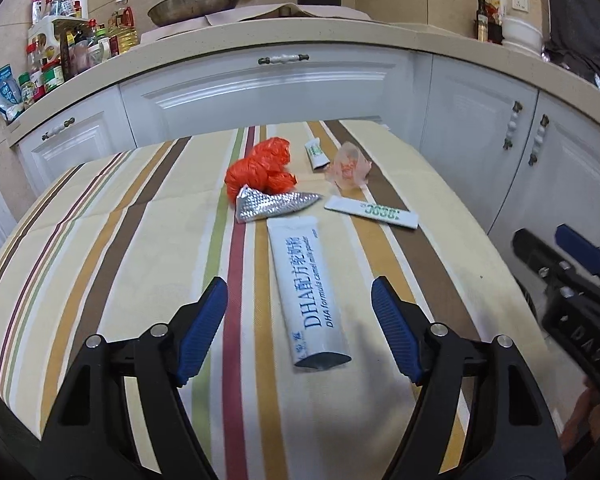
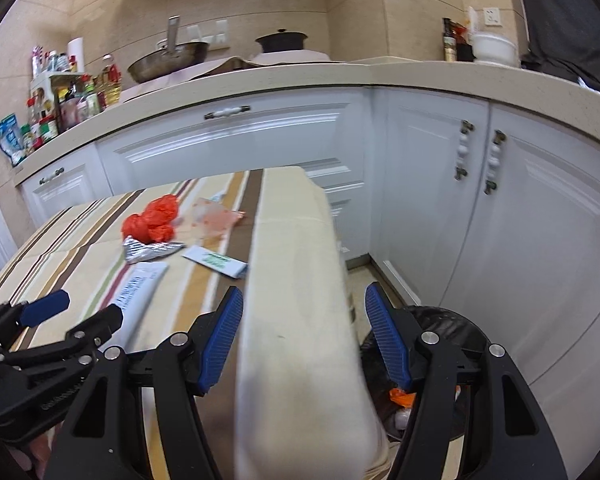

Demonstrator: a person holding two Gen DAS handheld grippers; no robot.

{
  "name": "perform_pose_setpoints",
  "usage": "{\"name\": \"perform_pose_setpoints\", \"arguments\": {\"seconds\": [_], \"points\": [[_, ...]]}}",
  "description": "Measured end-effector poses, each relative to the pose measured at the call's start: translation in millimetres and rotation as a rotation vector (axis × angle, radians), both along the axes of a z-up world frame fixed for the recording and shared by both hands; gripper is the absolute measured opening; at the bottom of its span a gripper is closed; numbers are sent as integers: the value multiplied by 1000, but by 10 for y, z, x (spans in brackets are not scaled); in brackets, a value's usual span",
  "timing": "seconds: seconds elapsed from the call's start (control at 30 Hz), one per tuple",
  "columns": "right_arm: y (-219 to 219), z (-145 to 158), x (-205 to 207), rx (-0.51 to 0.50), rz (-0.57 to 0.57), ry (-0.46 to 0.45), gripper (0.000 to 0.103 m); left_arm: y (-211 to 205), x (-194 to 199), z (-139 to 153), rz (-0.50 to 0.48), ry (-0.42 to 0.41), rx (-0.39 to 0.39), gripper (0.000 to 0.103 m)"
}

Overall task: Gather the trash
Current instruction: 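Return both tools to the table and grasp the white DHA tube with the left tool, then grasp the white-green tube with the right tool while the left tool holds the DHA tube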

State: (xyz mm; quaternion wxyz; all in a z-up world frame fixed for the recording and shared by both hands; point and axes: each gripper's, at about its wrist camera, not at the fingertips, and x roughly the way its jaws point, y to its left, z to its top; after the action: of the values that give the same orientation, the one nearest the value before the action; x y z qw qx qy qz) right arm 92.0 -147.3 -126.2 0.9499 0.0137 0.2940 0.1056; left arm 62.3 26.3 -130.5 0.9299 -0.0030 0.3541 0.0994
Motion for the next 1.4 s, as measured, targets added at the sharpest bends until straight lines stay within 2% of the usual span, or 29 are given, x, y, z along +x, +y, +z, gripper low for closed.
{"name": "perform_pose_setpoints", "arguments": {"seconds": [0.23,0.3,0.37,0.43,0.67,1.03,1.33,1.4], "points": [[-174,-67,48,28,-2,14,63,-81,34,-109,34,-1,33,71],[-182,-77,68,31,4,17,63,-92,54,-138,31,1,40,62],[-181,-84,89,38,10,18,63,-82,75,-168,20,14,31,46],[-165,-78,109,42,18,16,63,-64,93,-197,10,26,16,35],[-33,-65,171,36,53,13,63,4,82,-192,-2,13,-1,18],[366,-4,265,10,127,14,63,280,1,-159,22,10,-27,13],[682,6,384,-20,166,45,63,775,-13,-167,105,10,-42,13],[725,39,392,-26,166,28,63,899,4,-160,129,7,-47,13]]}}
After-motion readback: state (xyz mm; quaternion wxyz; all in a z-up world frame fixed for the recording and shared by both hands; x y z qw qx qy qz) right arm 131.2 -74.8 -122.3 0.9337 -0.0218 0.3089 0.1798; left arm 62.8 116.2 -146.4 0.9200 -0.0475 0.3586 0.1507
